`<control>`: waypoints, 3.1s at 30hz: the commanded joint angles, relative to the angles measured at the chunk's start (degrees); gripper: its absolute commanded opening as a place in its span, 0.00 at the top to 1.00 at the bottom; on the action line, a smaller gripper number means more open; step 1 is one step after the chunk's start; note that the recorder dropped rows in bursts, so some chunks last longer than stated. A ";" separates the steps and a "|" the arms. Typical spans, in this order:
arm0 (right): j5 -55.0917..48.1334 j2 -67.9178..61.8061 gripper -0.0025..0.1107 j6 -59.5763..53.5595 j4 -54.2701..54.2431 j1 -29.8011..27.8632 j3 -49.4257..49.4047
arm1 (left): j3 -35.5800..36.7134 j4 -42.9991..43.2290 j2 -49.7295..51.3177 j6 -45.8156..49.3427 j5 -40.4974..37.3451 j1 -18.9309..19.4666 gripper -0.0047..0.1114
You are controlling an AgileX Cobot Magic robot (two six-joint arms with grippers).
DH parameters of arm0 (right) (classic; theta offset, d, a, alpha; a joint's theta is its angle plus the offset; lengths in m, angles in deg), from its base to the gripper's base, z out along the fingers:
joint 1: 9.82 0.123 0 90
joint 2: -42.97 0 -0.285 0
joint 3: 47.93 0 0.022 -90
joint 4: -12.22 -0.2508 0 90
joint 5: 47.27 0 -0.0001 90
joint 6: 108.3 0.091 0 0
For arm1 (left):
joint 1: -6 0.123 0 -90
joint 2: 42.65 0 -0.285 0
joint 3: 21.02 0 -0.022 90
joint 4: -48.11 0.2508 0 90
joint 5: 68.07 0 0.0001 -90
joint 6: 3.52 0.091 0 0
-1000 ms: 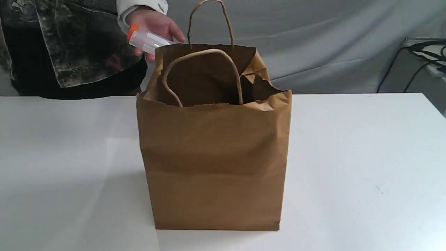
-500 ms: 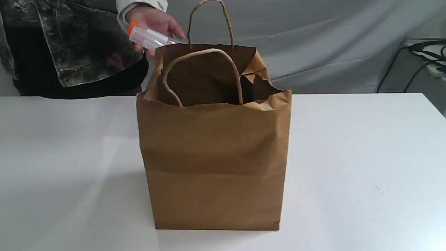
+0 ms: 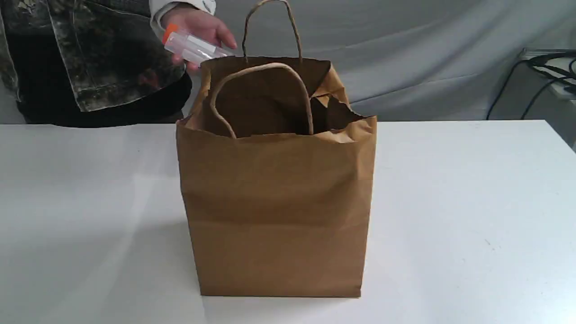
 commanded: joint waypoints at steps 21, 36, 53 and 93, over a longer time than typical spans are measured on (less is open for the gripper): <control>-0.39 0.25 0.98 -0.05 0.00 0.12 0.11 | -34.98 -81.61 26.28 37.41 -47.23 -0.42 0.80; -3.33 0.25 0.98 -0.05 0.00 0.12 0.11 | -36.71 -99.72 39.25 108.64 -44.93 -2.59 0.49; -3.44 0.25 0.98 -0.05 0.00 0.12 0.11 | -36.60 -99.21 52.58 102.92 -47.23 -3.24 0.48; -6.41 0.25 0.98 -0.50 0.14 0.12 0.11 | -32.73 -83.51 53.50 93.81 -47.23 -10.64 0.32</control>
